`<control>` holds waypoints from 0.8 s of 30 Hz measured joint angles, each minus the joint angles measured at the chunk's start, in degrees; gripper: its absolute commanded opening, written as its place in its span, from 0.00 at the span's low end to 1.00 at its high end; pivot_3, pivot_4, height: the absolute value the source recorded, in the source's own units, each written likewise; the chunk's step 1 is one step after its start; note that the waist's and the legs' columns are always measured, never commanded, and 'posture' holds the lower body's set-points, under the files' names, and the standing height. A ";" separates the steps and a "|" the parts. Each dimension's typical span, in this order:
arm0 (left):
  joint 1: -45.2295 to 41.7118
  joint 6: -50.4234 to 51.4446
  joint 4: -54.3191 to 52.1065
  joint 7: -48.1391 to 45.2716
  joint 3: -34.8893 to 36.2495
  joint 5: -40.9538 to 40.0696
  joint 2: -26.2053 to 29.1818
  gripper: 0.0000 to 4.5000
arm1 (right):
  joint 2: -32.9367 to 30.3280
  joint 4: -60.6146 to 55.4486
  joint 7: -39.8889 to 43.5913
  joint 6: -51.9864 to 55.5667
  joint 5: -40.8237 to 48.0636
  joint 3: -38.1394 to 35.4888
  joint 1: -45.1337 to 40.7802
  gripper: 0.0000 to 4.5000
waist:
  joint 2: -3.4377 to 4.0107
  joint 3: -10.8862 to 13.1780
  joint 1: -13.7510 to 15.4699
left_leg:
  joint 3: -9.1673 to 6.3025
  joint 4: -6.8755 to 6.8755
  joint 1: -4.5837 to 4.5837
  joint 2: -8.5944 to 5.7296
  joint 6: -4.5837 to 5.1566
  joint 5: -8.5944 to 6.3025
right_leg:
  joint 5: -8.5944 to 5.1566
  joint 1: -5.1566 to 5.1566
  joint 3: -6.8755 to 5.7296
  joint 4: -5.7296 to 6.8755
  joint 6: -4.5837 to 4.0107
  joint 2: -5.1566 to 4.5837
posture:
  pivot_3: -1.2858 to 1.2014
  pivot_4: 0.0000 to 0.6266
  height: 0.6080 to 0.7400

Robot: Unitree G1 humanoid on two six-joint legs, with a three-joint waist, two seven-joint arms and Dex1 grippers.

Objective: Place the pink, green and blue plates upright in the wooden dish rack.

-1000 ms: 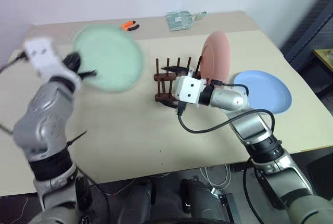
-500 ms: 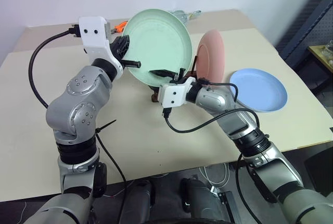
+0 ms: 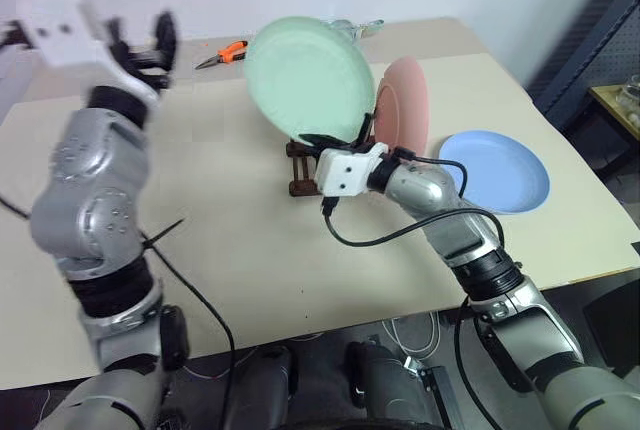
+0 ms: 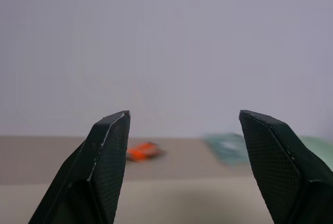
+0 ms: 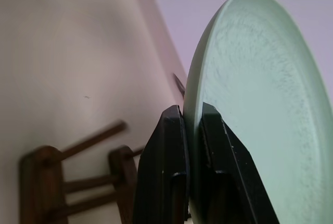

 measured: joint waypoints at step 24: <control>28.90 -12.24 -2.27 -29.26 -17.95 -1.43 0.80 0.79 | 14.00 -20.24 -11.06 45.81 58.25 -22.98 4.58 0.00 | 0.20 0.09 0.22 | -0.06 0.03 -0.07 0.04 0.33 -0.19 | -0.07 0.01 -0.02 -0.08 -0.16 -0.21 | 0.52 0.24 1.00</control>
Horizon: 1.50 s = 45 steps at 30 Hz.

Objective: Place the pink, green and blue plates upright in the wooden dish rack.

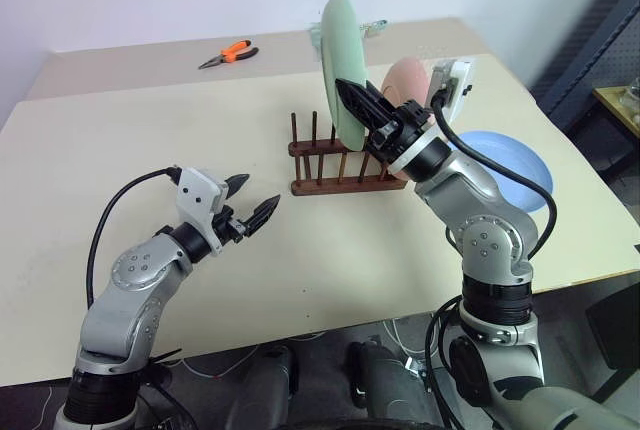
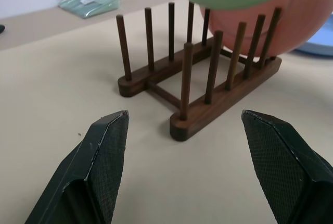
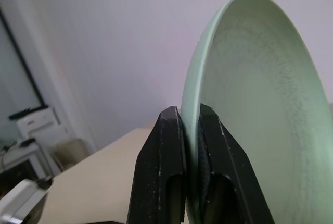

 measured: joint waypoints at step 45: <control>-5.32 -1.15 6.77 -5.78 -8.28 1.72 -2.07 0.80 | -31.84 5.60 11.49 -14.44 -25.64 -13.41 19.24 1.00 | 0.02 -0.02 1.46 | 0.06 0.19 -0.23 0.04 0.16 -0.06 | -0.05 0.11 -0.02 -0.39 -0.06 -0.01 | 0.52 0.24 1.00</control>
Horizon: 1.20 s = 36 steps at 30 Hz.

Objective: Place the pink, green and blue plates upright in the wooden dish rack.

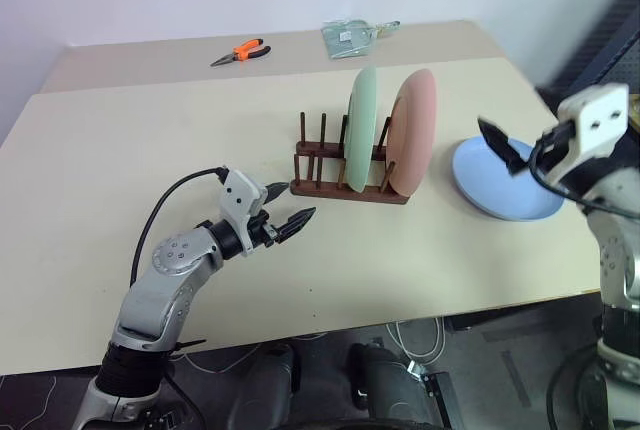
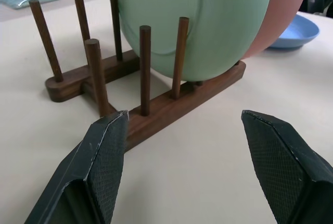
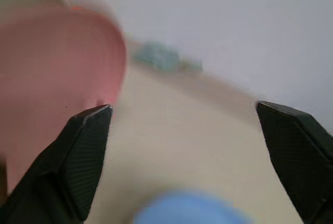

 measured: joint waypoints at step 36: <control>-0.04 -9.94 9.46 4.97 6.48 6.62 1.11 0.80 | 7.22 -11.86 -10.61 2.46 9.04 3.28 -25.44 0.01 | 0.45 0.02 -0.21 | -0.06 0.00 0.03 0.03 0.00 0.00 | 0.11 -0.05 -0.06 0.12 0.20 0.04 | 0.52 0.24 1.00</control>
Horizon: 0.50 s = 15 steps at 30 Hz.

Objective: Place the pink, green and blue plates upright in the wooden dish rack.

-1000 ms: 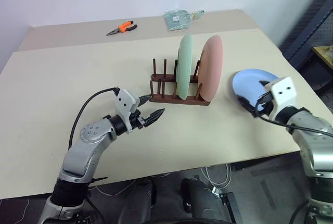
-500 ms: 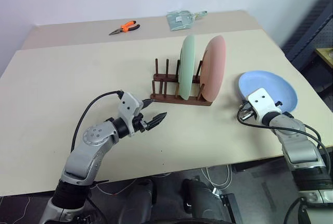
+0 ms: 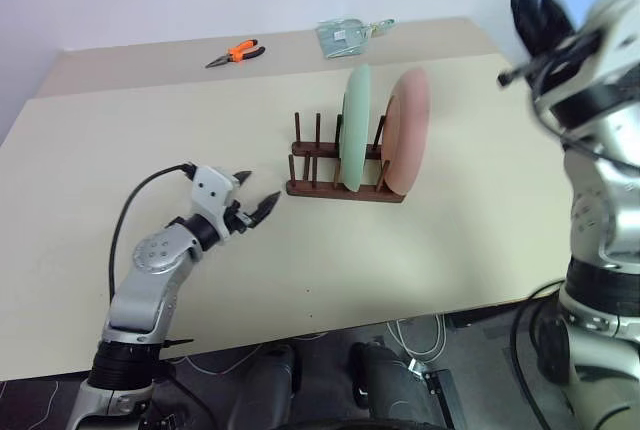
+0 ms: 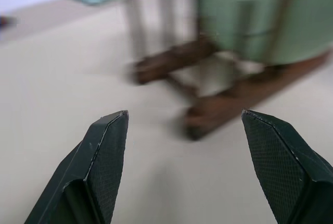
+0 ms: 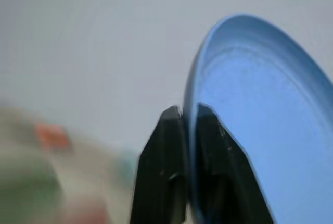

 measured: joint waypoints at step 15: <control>0.27 -6.02 5.83 2.94 2.83 2.28 -0.38 0.80 | 36.45 -1.18 -31.41 14.65 42.13 6.32 -9.38 0.01 | -0.02 -0.05 -1.06 | 0.00 -0.10 -0.09 -0.03 -0.01 0.00 | 0.03 -0.28 0.08 0.24 -0.02 -0.06 | 0.52 0.24 1.00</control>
